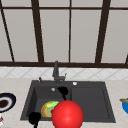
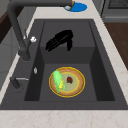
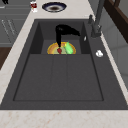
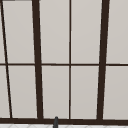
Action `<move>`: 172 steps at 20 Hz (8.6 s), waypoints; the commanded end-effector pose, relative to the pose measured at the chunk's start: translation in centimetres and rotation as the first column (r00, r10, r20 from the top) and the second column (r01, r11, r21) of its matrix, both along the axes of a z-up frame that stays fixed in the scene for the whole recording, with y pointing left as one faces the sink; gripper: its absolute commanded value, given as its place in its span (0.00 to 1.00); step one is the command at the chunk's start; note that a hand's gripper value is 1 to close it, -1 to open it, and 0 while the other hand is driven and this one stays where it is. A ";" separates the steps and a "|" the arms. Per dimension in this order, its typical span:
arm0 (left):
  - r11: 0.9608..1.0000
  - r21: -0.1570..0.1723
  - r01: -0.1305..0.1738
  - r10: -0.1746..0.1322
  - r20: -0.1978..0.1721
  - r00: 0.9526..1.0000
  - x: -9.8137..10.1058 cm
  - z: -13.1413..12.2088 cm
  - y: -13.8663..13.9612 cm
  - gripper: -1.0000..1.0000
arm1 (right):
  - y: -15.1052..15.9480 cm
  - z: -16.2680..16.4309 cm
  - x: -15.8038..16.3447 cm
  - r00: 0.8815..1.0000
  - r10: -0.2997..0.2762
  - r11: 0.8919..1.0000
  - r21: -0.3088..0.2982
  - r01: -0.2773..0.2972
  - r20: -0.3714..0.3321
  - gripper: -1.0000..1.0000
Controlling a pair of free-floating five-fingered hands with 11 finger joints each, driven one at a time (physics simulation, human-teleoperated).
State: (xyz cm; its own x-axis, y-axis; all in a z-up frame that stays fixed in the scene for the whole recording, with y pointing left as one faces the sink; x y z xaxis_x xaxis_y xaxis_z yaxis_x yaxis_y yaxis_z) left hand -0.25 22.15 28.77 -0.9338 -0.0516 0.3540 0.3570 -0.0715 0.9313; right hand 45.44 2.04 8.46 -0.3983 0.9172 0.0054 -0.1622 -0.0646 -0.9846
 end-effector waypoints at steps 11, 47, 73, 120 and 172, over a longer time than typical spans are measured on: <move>1.000 0.000 0.000 0.000 0.000 1.000 0.0 0.0 0.0 0.50 | -1.9 1.3 -2.0 1.000 0.000 1.000 0.009 0.000 0.003 0.00; 1.000 0.000 0.000 0.000 0.000 1.000 0.0 0.0 0.0 0.50 | -7.0 12.3 2.7 0.985 0.007 0.999 0.042 -0.014 0.175 0.00; 1.000 0.000 0.000 0.000 0.000 1.000 0.0 0.0 0.0 0.50 | -3.9 14.5 16.2 0.969 -0.025 0.999 -0.042 0.015 -0.247 0.00; 1.000 0.000 0.000 0.000 0.000 1.000 0.0 0.0 0.0 0.50 | -1.5 6.8 27.1 0.731 -0.128 0.992 -0.074 0.107 -0.670 1.00; 1.000 0.000 0.000 0.000 0.000 1.000 0.0 0.0 0.0 0.50 | -5.0 3.8 27.2 0.710 0.142 0.925 0.347 0.153 -0.690 1.00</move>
State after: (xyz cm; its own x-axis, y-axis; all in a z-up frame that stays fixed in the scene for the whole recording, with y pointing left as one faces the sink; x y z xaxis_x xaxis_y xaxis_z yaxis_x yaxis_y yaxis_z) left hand -0.25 22.15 28.77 -0.9338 -0.0516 0.3540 0.3570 -0.0715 0.9313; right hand 72.64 -1.45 13.46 -0.1334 0.8302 0.5413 -0.7841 0.2456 -0.5700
